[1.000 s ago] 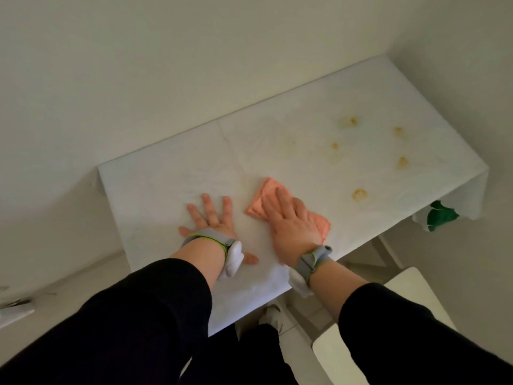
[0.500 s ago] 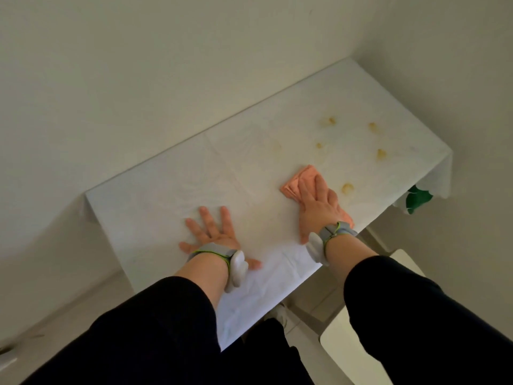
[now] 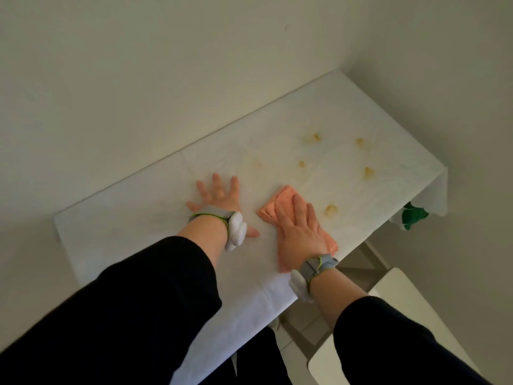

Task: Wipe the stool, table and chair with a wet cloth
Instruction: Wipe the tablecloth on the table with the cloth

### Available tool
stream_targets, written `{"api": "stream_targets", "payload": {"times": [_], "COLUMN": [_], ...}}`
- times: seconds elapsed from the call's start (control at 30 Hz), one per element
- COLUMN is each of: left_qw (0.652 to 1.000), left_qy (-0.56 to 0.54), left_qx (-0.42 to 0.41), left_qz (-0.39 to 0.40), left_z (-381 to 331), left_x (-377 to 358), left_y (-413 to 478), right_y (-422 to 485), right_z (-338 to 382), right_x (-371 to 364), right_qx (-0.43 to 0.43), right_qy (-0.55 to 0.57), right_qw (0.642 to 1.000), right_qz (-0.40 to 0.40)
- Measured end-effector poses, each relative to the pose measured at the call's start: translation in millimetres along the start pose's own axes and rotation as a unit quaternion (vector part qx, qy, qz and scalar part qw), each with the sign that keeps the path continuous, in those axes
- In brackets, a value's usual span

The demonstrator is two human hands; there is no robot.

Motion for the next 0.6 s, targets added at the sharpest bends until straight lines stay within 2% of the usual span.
{"api": "stream_targets", "payload": {"times": [0.23, 0.4, 0.47, 0.6], "left_qw": [0.999, 0.999, 0.999, 0.998], "left_qy": [0.024, 0.012, 0.003, 0.005], "left_qx": [0.015, 0.007, 0.006, 0.008], "left_qz": [0.015, 0.032, 0.038, 0.056], "left_z": [13, 16, 16, 11], "left_x": [-13, -16, -16, -14], "left_y": [14, 15, 16, 13], "right_y": [12, 71, 101, 132], "right_z": [9, 32, 31, 26], "right_x": [-5, 14, 33, 61], "right_qx": [0.113, 0.178, 0.157, 0.049], "right_qy": [-0.015, -0.045, -0.043, -0.002], "right_qw": [0.993, 0.983, 0.986, 0.998], "right_qz": [-0.035, -0.019, -0.021, -0.046]}}
Point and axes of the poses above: each hand's wrist, its own y-axis towards the middle knuckle, its own x-axis out of the back of the hand, z = x × y, the point moved 7 cm from there along y, towards the middle knuckle, and after that the axes turned 1 degree about y, right-handed, at the moved point
